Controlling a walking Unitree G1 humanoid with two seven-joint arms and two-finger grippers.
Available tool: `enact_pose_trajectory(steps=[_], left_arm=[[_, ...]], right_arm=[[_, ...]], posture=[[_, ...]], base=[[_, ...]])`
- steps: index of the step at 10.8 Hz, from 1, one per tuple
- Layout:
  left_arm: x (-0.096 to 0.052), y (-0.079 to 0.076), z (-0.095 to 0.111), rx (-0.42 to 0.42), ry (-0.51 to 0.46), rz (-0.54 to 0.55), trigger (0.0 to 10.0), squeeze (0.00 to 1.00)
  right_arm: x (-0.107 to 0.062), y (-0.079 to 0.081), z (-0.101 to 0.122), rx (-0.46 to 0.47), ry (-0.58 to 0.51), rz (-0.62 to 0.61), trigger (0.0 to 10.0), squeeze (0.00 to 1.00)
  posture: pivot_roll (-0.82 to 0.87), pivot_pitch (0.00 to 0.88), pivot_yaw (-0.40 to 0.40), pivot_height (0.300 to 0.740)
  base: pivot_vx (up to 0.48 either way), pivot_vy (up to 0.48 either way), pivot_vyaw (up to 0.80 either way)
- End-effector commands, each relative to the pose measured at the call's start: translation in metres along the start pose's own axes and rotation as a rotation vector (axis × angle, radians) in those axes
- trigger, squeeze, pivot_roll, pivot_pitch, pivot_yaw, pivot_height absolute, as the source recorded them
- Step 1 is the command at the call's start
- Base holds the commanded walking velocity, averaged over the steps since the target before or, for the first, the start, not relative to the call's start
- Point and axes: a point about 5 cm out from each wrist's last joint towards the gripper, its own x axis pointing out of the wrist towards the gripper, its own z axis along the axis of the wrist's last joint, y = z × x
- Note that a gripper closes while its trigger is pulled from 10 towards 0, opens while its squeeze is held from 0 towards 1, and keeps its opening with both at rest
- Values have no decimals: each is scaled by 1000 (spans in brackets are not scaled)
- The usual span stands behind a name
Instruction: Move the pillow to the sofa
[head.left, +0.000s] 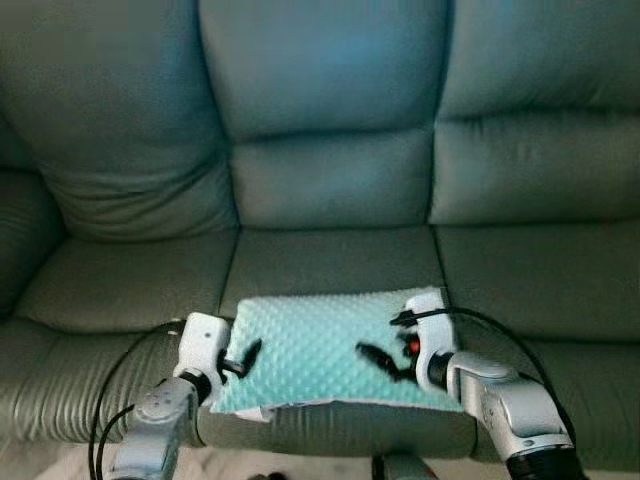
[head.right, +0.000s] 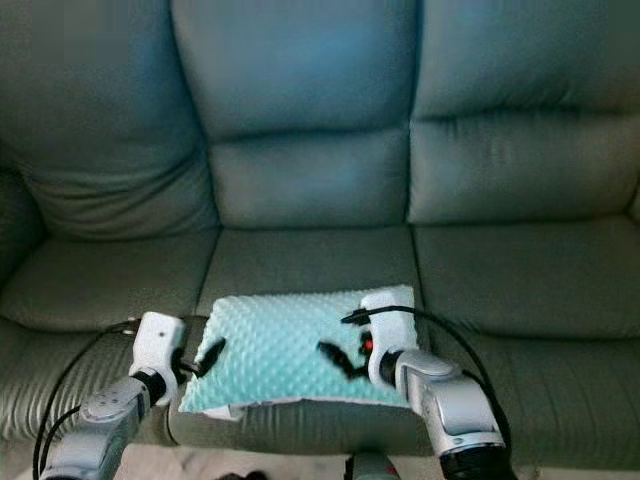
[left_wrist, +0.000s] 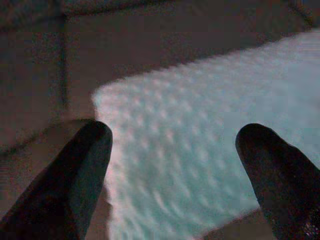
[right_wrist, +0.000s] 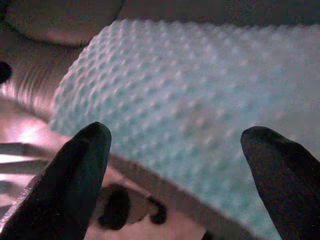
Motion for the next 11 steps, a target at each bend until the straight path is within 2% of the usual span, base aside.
enact_pose_trajectory(steps=[1,2,3,5,6,7,8,9,10,11], left_arm=[[-5,-5,-8,-5,71,-63,10000,1000],[-6,-12,-10,-4,101,-112,10000,1000],[-6,-19,-18,23,164,-157,10000,1000],[-7,-30,-33,16,279,-230,10000,988],[-10,-35,-40,31,329,-270,10000,851],[-9,-37,-43,12,341,-277,10000,718],[-6,-38,-48,0,371,-286,10000,451],[-4,-35,-57,-18,414,-271,10000,396],[-5,-32,-61,-19,433,-259,10000,400],[-10,-26,-65,-31,445,-239,10000,400]], right_arm=[[-3,5,0,56,25,22,10000,863],[-5,8,-2,90,50,44,10000,302],[-6,9,-9,184,92,49,10000,0],[-3,2,-20,341,129,25,10000,0],[-5,-2,-34,405,173,29,10000,0],[-4,-7,-45,406,200,7,10000,0],[-2,-18,-64,381,239,-40,10000,0],[2,-17,-77,358,271,-32,10000,0],[3,-16,-82,370,285,-25,10000,0],[3,-17,-93,338,315,-36,10000,0]], posture=[[-280,93,97,740],[-279,92,95,740],[-281,90,94,740],[-276,102,93,740],[-274,118,98,740],[-269,125,101,740],[-262,137,105,740],[-253,152,112,740],[-248,161,116,740],[-239,172,119,740]], base=[[0,0,0],[0,0,0],[0,0,0],[0,0,0],[0,0,0],[0,0,0],[0,0,0],[0,0,0],[0,0,0],[0,0,0]])
